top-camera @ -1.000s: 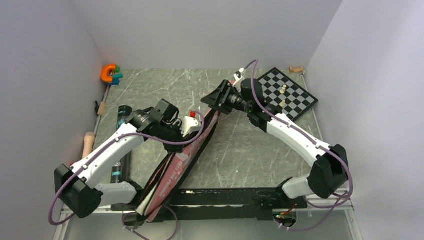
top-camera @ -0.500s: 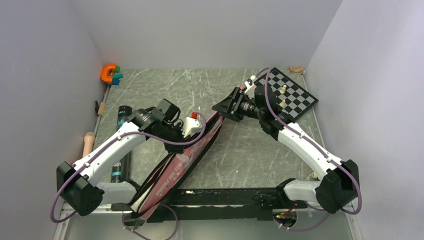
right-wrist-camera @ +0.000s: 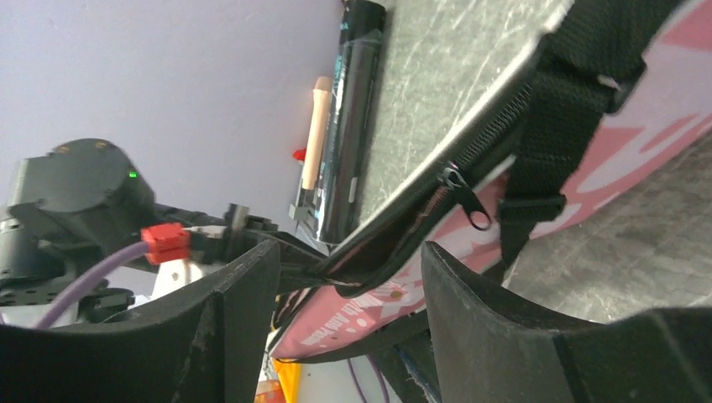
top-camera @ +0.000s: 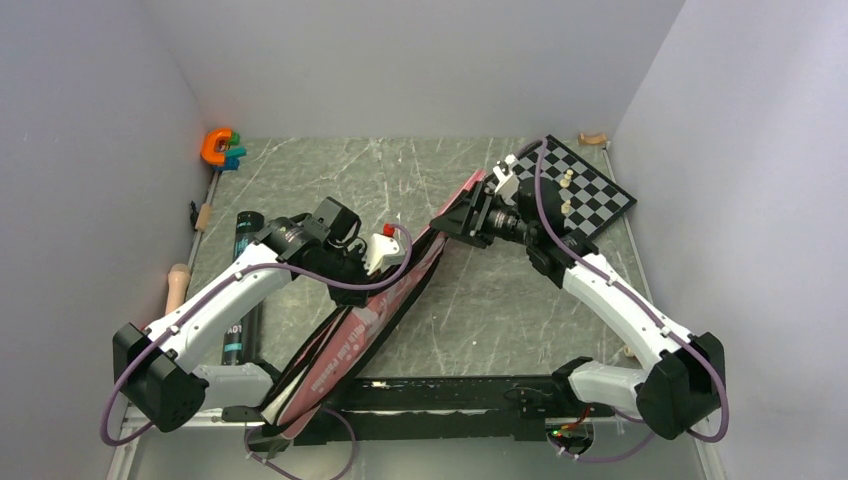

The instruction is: Pack up the badminton gear

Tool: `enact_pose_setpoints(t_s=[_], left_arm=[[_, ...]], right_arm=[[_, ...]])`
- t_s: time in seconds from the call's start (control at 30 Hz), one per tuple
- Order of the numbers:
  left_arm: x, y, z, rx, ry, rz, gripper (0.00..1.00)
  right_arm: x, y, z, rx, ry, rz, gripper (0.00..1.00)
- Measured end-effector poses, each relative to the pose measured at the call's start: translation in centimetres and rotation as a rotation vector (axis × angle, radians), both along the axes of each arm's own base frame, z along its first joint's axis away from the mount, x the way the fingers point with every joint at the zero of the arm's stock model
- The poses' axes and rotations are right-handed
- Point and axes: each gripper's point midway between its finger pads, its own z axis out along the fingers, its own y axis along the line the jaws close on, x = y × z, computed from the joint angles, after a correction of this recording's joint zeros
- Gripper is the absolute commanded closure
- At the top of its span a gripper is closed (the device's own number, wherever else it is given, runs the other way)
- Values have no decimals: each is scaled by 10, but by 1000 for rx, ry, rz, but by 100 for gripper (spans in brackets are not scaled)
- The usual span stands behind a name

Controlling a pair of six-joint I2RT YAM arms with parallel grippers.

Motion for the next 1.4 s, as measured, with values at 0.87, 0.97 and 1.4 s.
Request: enact_pose_setpoints(t_s=[0.87,0.97,1.4], left_arm=[[-4,-1,4,-9,19,-8,100],[-4,-2,4,-11,20,-9,100],[-7,-2,4,-14,31,-13,100]], right_arm=[[29,-4,-41,-5,33,-128,34],[31,-7,-44,-11,36,-139,35],[37,-14,-40,53,-11,-111,59]])
